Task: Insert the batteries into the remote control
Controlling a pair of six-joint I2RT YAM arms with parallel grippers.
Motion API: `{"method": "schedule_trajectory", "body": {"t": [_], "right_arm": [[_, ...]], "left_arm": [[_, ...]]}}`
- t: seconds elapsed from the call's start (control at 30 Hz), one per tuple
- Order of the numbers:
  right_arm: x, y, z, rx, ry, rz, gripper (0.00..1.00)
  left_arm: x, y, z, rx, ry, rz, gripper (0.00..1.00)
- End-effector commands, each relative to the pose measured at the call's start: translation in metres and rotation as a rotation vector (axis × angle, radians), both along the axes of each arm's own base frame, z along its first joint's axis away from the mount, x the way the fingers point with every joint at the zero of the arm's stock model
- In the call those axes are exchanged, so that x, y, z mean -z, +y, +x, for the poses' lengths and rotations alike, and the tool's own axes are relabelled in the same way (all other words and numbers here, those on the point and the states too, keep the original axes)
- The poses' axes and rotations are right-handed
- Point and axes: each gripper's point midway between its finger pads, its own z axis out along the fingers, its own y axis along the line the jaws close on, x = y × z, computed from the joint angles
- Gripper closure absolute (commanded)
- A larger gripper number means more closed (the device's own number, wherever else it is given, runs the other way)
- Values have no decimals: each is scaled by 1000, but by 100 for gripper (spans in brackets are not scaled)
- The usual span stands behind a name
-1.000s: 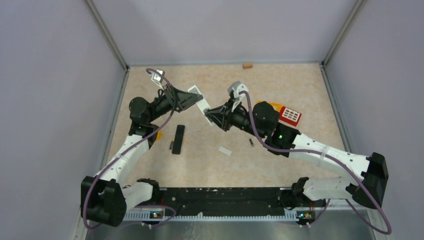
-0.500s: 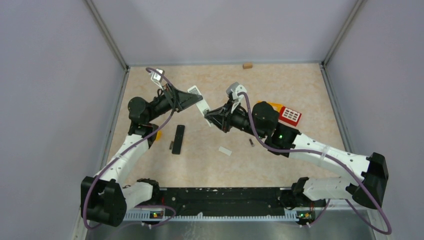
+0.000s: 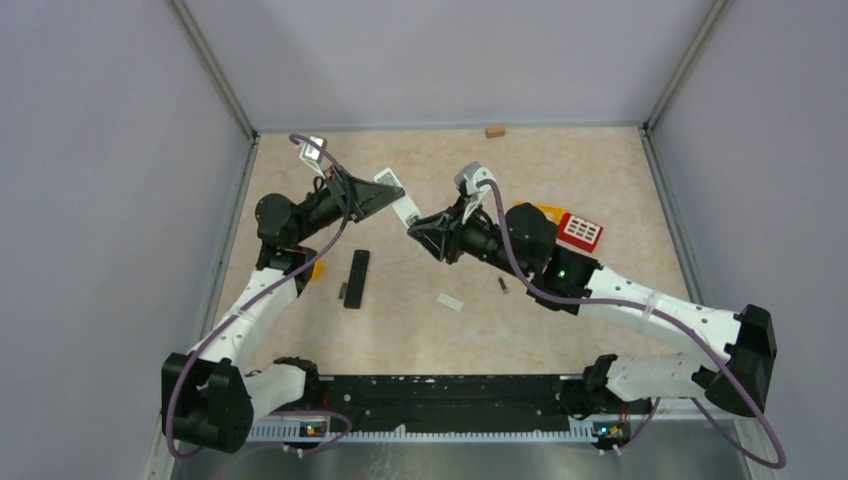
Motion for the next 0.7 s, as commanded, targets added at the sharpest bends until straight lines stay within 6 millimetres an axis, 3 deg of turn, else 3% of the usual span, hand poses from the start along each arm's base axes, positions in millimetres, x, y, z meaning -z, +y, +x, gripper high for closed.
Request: {"method": "schedule_trajectory", "body": {"t": [0.0, 0.23, 0.37, 0.57, 0.67], "right_arm": [[-16, -9, 13, 96, 14, 30, 74], [-26, -12, 16, 127, 21, 73, 72], [-33, -14, 18, 143, 29, 106, 60], [-51, -15, 12, 126, 48, 171, 53], [-61, -21, 7, 122, 76, 219, 38]], "left_arm": [[-39, 1, -16, 25, -136, -40, 100], [-36, 1, -12, 16, -123, -36, 100], [-33, 1, -8, 7, -104, -33, 100], [-26, 1, -2, -14, -82, -25, 100], [-22, 2, 1, -29, -75, -17, 100]]}}
